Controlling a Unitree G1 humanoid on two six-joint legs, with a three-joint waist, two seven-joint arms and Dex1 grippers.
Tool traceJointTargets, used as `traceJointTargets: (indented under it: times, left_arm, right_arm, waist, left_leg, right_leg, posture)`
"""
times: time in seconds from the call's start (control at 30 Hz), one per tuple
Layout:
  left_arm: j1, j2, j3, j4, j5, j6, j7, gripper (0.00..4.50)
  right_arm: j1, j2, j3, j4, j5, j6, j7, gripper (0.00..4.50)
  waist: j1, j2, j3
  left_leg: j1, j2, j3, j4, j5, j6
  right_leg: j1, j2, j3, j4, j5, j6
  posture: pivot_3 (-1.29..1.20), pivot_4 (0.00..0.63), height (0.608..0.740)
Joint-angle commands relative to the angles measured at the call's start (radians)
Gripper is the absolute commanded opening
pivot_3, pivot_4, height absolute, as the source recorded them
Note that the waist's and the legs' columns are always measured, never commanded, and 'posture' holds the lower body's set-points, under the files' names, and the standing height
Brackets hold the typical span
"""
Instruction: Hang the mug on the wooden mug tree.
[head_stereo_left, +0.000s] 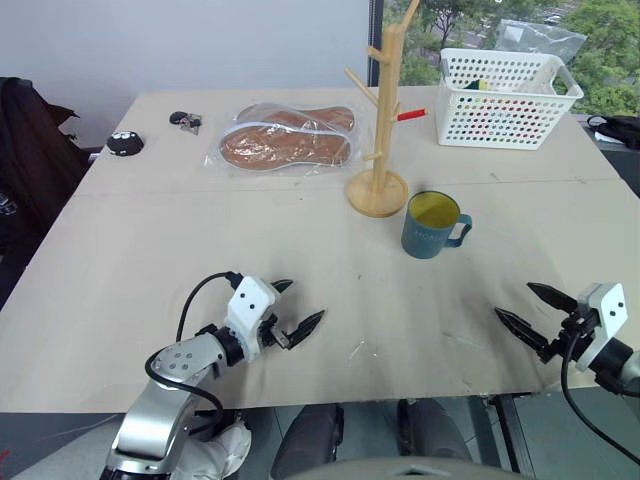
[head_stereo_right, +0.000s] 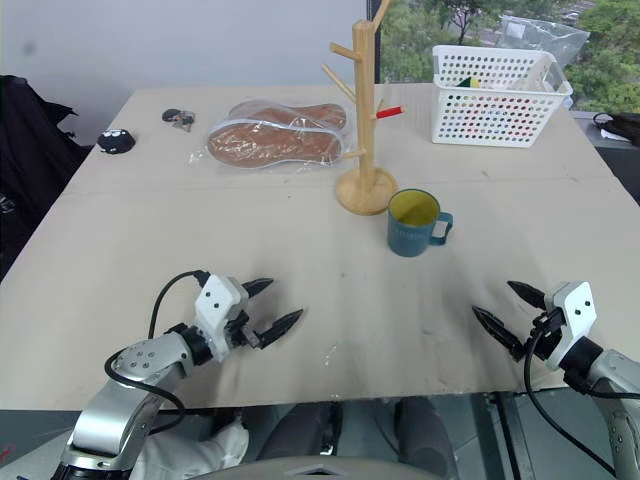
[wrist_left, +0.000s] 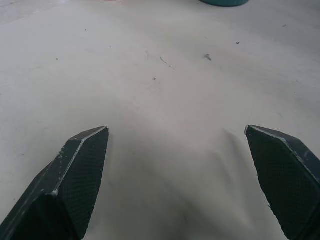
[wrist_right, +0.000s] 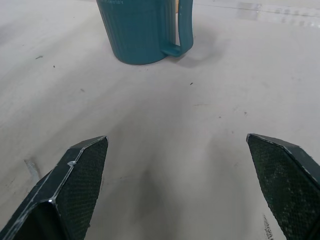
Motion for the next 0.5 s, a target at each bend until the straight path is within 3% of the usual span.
traceJointTargets:
  times: [0.03,0.5]
  left_arm:
    - [-0.004,0.004,0.017,-0.045,-0.036,-0.012,-0.021,4.5]
    - [-0.038,0.004,0.013,-0.019,-0.049,-0.015,-0.045,4.5]
  right_arm:
    - [-0.012,-0.013,-0.015,-0.003,0.002,-0.013,0.001,4.48]
    - [-0.053,0.003,0.023,0.017,-0.026,0.0,-0.05,4.48]
  waist:
    - [0.0,0.0,0.0]
    - [0.001,0.0,0.0]
  left_leg:
    - [0.0,0.0,0.0,0.0,0.0,0.0]
    - [0.0,0.0,0.0,0.0,0.0,0.0]
  right_leg:
    - [0.0,0.0,0.0,0.0,0.0,0.0]
    - [0.0,0.0,0.0,0.0,0.0,0.0]
  posture:
    - [0.0,0.15,0.74]
    - [0.0,0.15,0.74]
